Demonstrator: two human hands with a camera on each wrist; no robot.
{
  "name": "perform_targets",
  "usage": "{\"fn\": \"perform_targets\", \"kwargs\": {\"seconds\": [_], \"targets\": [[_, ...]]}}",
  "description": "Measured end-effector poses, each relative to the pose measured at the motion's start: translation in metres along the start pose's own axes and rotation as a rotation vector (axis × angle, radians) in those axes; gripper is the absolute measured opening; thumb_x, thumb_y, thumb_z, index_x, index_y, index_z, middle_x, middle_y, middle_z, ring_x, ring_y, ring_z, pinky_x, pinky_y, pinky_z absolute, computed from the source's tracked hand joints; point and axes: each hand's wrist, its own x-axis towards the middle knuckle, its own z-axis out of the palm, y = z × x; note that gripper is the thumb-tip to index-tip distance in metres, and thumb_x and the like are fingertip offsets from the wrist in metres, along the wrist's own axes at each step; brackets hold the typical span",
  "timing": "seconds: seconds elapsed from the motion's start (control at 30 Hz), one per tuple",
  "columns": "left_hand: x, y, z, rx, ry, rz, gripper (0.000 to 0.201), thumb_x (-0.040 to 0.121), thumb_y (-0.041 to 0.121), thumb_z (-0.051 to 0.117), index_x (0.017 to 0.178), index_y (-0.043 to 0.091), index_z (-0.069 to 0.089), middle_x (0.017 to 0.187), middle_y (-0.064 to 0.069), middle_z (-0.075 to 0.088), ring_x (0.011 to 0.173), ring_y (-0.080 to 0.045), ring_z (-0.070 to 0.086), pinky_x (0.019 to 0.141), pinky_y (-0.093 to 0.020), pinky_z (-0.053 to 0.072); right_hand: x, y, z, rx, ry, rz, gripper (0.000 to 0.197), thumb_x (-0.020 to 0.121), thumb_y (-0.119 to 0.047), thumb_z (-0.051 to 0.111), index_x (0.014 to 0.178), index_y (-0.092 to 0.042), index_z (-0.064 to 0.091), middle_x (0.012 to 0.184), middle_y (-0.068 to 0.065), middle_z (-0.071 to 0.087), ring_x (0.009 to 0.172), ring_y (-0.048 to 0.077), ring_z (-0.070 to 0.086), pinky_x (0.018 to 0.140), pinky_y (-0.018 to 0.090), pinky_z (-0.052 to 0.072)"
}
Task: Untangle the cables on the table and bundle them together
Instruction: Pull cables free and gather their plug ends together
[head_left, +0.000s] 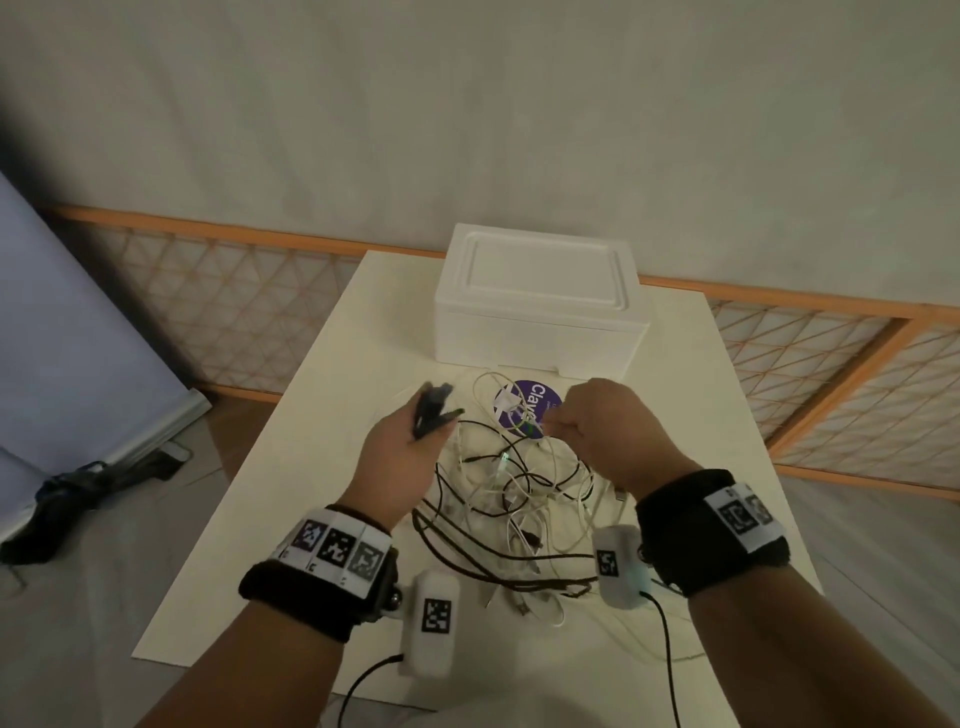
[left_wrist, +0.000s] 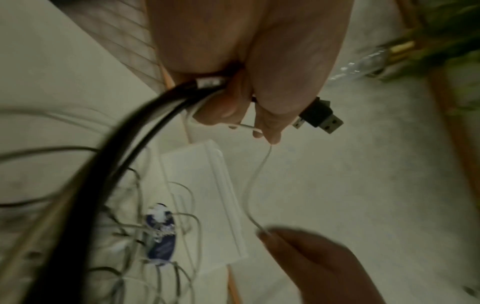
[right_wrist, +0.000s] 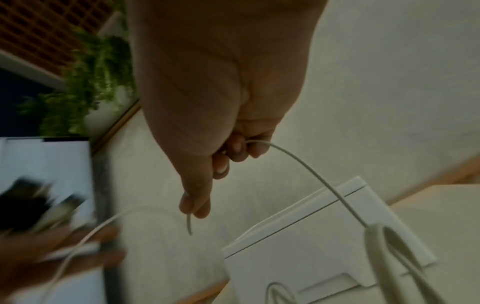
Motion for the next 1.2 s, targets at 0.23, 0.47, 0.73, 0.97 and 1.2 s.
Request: {"fn": "perform_targets", "kwargs": {"seconds": [0.23,0.47,0.73,0.97,1.2], "targets": [[0.008,0.009,0.033,0.056,-0.258,0.168,0.052,0.091,0.009,0.06,0.129,0.042,0.046,0.124,0.012,0.059,0.112,0.0,0.056,0.097,-0.015,0.039,0.026,-0.035,0.007,-0.067,0.055,-0.164,0.017,0.078,-0.018,0.053,0.07,-0.014,0.068,0.065,0.004,0.062,0.064,0.027,0.058,0.059,0.036,0.049],[0.018,0.013,0.019,-0.091,-0.061,-0.078,0.015,0.091,0.026,0.062,0.097,0.018,0.073,0.057,-0.006,0.062,0.045,-0.024,0.048,0.064,-0.038,0.045,0.019,-0.012,-0.009,0.389,0.05,0.025,0.023,0.093,-0.031,0.057,0.109,-0.022,0.071,0.099,-0.006,0.069,0.094,0.009,0.061,0.083,0.022,0.043],[0.046,-0.037,-0.035,-0.352,0.225,-0.296,0.027,0.092,0.017,0.057,0.069,0.024,0.07,0.083,-0.011,0.05,0.04,-0.013,0.028,0.043,-0.023,0.022,0.006,0.027,0.015,0.487,0.055,0.212,0.022,0.093,-0.033,0.058,0.104,-0.021,0.074,0.094,-0.005,0.072,0.084,0.005,0.061,0.075,0.012,0.044],[0.03,-0.014,-0.025,0.056,0.184,-0.035,0.018,0.096,0.019,0.055,0.11,0.018,0.066,0.097,0.0,0.062,0.086,-0.02,0.056,0.084,-0.03,0.041,0.013,0.019,0.016,0.397,0.028,0.211,0.023,0.094,-0.03,0.057,0.095,-0.015,0.073,0.084,0.0,0.069,0.084,0.017,0.061,0.077,0.029,0.045],[0.007,0.019,0.022,0.287,-0.257,0.241,0.033,0.095,0.016,0.054,0.128,0.022,0.057,0.11,0.01,0.061,0.097,-0.005,0.056,0.078,-0.006,0.038,0.032,-0.026,0.006,0.241,0.031,-0.107,0.019,0.092,-0.021,0.056,0.096,-0.011,0.072,0.085,0.004,0.064,0.08,0.016,0.053,0.068,0.026,0.038]]}}
